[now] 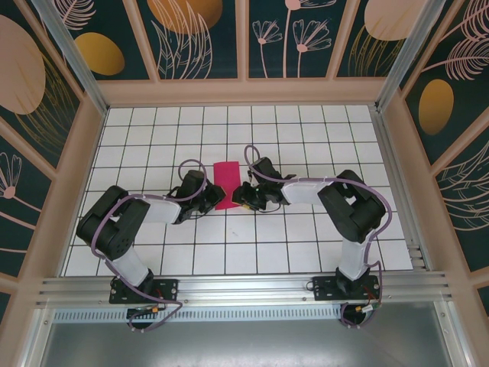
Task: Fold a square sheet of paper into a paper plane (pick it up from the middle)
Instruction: Move the paper to the center of the table.
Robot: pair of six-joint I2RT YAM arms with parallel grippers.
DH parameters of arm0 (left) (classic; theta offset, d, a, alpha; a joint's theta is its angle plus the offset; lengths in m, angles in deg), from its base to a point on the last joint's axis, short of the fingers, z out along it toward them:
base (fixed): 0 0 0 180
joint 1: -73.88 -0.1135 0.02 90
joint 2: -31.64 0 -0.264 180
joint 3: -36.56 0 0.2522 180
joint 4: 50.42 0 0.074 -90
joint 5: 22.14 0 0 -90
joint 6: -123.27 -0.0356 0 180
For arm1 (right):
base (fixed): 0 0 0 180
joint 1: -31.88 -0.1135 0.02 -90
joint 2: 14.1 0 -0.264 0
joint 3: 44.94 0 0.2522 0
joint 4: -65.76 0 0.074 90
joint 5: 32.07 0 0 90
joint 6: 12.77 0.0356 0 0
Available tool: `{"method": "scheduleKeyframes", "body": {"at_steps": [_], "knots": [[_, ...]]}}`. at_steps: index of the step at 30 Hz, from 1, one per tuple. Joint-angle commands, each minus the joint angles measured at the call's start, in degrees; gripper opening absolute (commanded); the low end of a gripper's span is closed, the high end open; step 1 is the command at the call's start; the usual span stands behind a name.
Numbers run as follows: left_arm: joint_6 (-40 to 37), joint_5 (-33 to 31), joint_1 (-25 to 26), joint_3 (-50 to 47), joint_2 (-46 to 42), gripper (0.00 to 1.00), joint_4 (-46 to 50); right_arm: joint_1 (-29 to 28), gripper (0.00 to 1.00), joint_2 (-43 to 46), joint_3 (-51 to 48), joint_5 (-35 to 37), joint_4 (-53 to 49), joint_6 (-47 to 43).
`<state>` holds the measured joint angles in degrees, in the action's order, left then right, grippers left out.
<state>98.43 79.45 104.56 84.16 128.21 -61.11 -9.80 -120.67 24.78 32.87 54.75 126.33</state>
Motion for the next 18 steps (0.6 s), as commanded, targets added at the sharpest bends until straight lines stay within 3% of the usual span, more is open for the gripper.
{"method": "scheduleKeyframes", "body": {"at_steps": [1, 3, 9, 18], "knots": [[-1.6, 1.3, 0.3, -0.2, -1.6, 0.25, 3.3, 0.5, 0.07, 2.4, -1.9, 1.3, 0.7, 1.3], [-3.4, 1.8, 0.2, 0.8, -2.3, 0.27, 3.5, 0.9, 0.00, 2.8, -2.7, 1.0, 0.8, 0.6], [-8.5, 2.6, -0.8, 5.2, -2.1, 0.32, 5.1, 1.9, 0.00, 5.3, -6.0, -2.1, -1.0, -3.5], [-9.9, 2.3, -1.1, 8.6, 4.2, 0.29, 6.9, 2.3, 0.00, 8.6, -9.7, -3.1, -2.9, -4.8]]}}
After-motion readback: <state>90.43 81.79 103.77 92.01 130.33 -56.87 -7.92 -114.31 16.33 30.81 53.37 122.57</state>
